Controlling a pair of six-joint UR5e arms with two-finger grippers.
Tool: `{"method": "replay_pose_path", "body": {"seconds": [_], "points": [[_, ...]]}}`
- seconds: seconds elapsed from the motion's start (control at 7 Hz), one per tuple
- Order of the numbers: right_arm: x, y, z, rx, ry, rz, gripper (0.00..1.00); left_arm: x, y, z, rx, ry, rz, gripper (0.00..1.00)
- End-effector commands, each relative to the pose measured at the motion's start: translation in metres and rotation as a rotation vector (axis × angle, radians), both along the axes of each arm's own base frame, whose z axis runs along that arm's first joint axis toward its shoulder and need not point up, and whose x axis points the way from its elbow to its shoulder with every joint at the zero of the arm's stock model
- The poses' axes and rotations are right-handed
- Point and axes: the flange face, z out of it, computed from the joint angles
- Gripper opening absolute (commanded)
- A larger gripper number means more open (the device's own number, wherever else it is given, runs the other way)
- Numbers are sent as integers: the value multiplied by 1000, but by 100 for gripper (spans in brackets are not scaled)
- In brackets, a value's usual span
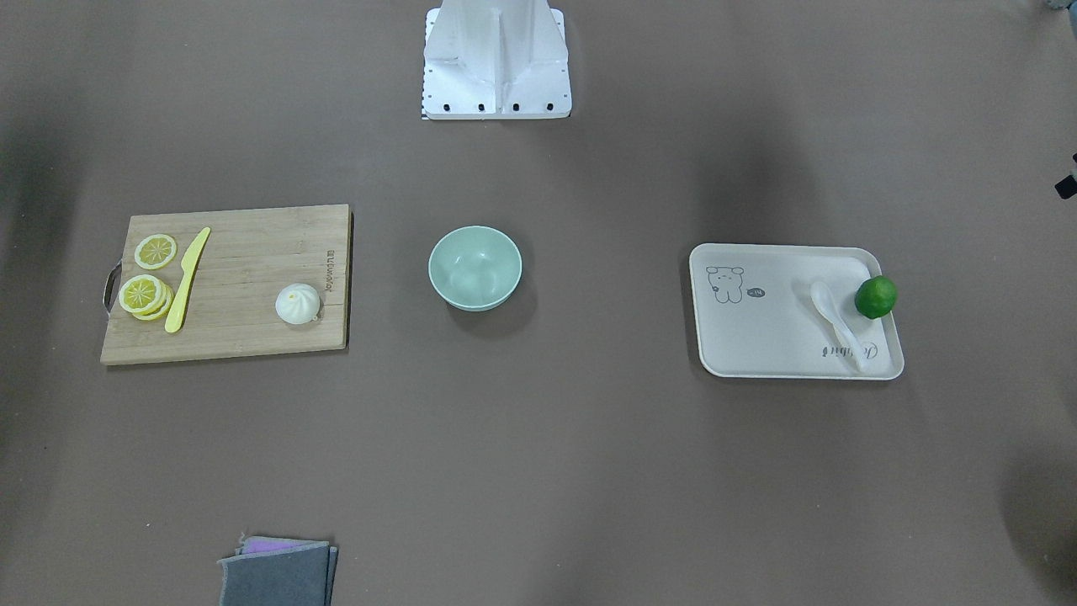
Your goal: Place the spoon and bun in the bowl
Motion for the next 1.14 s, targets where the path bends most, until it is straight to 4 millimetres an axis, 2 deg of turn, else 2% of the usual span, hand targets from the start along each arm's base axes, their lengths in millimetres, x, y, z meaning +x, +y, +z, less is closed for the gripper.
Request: {"method": "replay_pose_path", "body": {"seconds": [0.0,0.57,1.0], "points": [[-1,0,0,1,0,-1,100,-1,4,7,-17,-2,0,98],[0,3,3,-2,-1,0,100,-5,3,12,-16,-67,-19,98],[-1,4,3,-6,-4,1,100,-5,-5,-12,66,-81,-28,98]]}}
